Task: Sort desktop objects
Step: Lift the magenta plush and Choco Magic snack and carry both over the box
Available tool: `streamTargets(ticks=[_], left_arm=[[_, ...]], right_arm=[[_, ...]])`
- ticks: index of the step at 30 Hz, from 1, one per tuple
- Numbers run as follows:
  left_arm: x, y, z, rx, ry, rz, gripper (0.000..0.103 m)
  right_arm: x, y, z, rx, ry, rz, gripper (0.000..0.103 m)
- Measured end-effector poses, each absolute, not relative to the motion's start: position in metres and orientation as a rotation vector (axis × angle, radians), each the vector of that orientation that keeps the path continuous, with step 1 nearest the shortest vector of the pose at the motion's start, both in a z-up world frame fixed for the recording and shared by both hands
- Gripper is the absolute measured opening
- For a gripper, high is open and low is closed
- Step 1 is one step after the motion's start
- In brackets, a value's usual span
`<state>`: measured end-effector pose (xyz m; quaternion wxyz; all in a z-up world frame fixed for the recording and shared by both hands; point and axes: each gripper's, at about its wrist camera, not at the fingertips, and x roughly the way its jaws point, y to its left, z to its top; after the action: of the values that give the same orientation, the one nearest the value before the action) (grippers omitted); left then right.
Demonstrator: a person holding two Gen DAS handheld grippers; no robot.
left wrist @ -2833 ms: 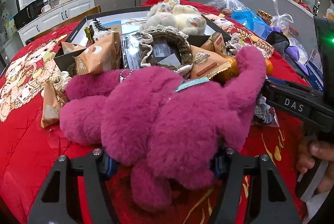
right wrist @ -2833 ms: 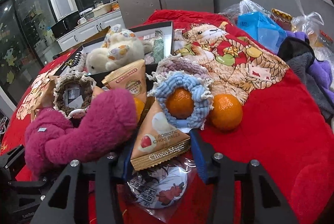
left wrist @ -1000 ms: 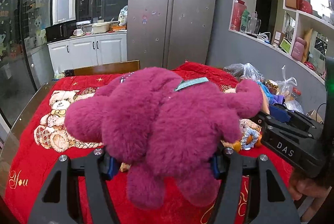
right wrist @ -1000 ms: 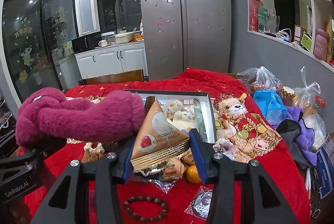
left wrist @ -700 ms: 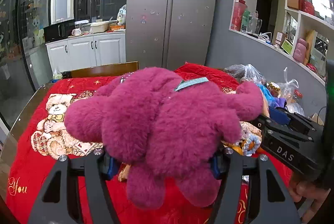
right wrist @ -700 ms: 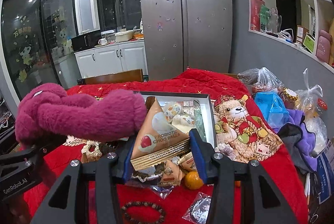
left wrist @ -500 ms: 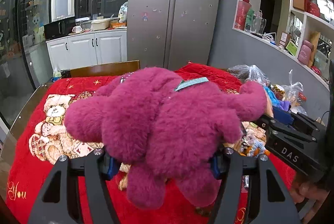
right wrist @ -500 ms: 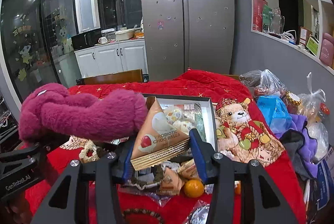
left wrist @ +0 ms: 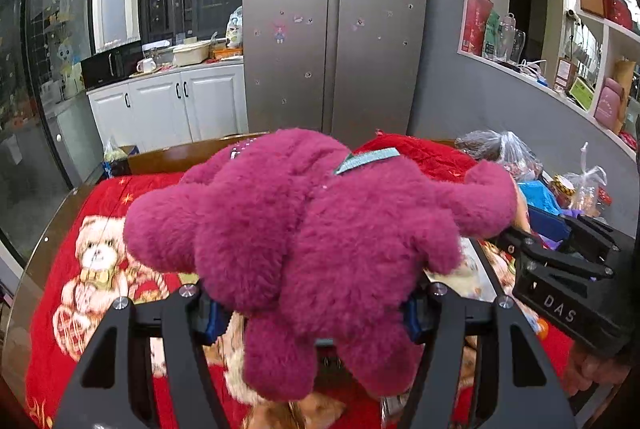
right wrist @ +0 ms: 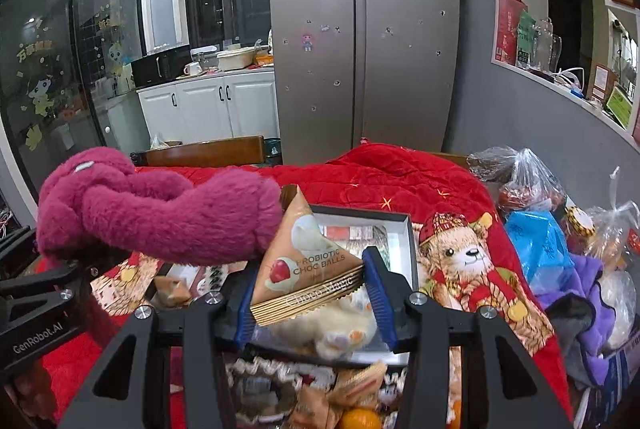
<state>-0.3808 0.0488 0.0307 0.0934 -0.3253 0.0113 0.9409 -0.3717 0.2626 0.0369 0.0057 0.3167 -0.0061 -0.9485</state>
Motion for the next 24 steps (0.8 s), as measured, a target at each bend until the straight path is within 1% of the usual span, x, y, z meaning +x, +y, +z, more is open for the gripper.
streamTargets(ticks=[5, 12, 19, 24], left_arm=[[-0.420, 0.056, 0.027, -0.973, 0.025, 2.782, 0.066], [-0.468, 0.064, 0.003, -0.985, 0.033, 2.822, 0.066], [-0.484, 0.070, -0.023, -1.042, 0.035, 2.788, 0.066], [-0.482, 0.069, -0.031, -1.059, 0.035, 2.783, 0.066]], right_arm=[[-0.402, 0.267, 0.032, 1.016, 0.000, -2.964, 0.048], [-0.448, 0.273, 0.017, 1.059, 0.019, -2.950, 0.048], [-0.476, 0.281, -0.018, 1.157, -0.021, -2.911, 0.048], [-0.477, 0.281, -0.025, 1.180, -0.006, -2.909, 0.048]])
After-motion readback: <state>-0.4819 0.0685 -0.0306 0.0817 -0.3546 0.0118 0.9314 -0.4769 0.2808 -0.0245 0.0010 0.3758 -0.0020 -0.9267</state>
